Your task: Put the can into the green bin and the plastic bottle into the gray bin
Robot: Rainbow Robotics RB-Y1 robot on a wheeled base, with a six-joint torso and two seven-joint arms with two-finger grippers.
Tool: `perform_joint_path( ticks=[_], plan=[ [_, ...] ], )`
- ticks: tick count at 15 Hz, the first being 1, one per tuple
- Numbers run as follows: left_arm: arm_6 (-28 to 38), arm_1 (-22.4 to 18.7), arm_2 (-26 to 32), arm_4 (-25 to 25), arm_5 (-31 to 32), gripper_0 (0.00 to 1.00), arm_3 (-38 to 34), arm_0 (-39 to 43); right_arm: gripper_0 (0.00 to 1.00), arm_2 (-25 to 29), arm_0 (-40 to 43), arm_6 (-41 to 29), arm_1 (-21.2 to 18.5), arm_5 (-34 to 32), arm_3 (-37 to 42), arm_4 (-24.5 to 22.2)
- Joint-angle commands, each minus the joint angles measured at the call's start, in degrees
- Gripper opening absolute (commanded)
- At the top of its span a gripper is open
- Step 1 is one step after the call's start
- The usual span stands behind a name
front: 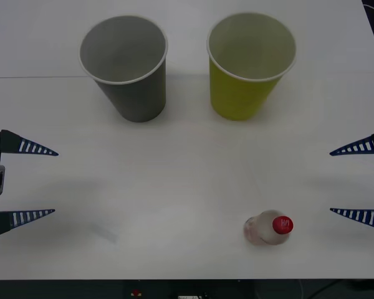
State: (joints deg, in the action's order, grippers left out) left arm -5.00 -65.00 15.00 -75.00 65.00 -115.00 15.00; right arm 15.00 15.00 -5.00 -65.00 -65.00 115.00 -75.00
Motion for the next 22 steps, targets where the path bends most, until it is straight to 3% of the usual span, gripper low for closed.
perform_joint_path(
  ticks=[1, 7, 12, 22],
  plan=[
    [0.0, 0.0, 0.0, 0.0, 0.0, 1.0, 0.0, 0.0, 1.0, 0.0, 0.0, 0.0, 0.0, 0.0, 0.0, 0.0],
    [0.0, 0.0, 0.0, 0.0, 0.0, 1.0, 0.0, 0.0, 1.0, 0.03, 0.91, 1.31, 1.19, 0.31, -1.18, 1.52],
    [0.0, 0.0, 0.0, 0.0, 0.0, 1.0, 0.0, 0.0, 1.0, -0.15, 0.91, 7.11, 1.19, -2.85, -4.35, 3.37],
    [0.0, 0.0, 0.0, 0.0, 0.0, 1.0, 0.0, 0.0, 1.0, -14.12, 0.56, 31.28, 1.19, 0.31, -17.0, 21.3]
  ],
)
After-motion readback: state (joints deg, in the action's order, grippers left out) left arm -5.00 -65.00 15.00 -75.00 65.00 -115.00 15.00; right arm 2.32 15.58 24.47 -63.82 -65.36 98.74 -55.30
